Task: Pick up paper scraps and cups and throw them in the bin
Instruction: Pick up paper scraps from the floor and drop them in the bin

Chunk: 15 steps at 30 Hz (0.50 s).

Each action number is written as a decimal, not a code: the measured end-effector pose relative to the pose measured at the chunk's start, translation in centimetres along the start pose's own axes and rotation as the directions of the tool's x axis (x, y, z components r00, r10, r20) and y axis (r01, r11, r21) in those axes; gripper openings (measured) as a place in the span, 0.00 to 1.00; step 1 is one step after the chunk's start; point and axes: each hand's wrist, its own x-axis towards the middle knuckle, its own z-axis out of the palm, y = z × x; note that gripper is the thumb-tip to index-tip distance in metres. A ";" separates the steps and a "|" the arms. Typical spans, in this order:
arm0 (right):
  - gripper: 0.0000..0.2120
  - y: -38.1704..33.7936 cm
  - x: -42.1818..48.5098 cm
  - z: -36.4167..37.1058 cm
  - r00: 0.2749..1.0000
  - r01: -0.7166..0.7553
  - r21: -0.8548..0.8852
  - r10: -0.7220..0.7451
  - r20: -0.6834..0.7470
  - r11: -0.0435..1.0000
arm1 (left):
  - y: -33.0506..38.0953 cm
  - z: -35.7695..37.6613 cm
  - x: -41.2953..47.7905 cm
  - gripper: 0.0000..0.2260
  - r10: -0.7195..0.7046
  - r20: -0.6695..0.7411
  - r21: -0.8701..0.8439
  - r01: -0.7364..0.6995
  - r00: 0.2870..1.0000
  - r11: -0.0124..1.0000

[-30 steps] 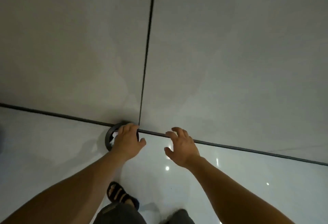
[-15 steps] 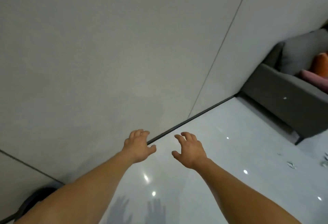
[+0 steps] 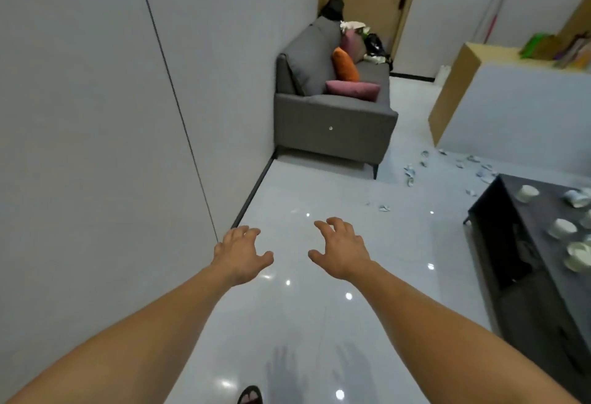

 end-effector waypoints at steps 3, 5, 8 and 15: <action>0.33 2.1 2.2 -1.3 0.994 -0.103 0.003 0.103 -0.027 0.995 | 2.4 -0.9 4.7 0.32 0.090 0.022 -0.014 -0.089 0.996 0.996; 0.33 3.5 3.4 -2.0 0.983 -0.178 0.002 0.178 -0.036 0.984 | 3.9 -1.5 7.7 0.32 0.148 0.042 -0.029 -0.147 0.988 0.989; 0.33 5.4 4.3 -1.8 0.962 -0.272 0.019 0.273 -0.022 0.962 | 6.0 -1.7 11.4 0.32 0.223 0.090 -0.035 -0.221 0.971 0.975; 0.33 13.1 7.1 -2.9 0.896 -0.443 0.061 0.444 -0.005 0.895 | 14.5 0.5 19.9 0.32 0.353 0.219 -0.059 -0.349 0.909 0.935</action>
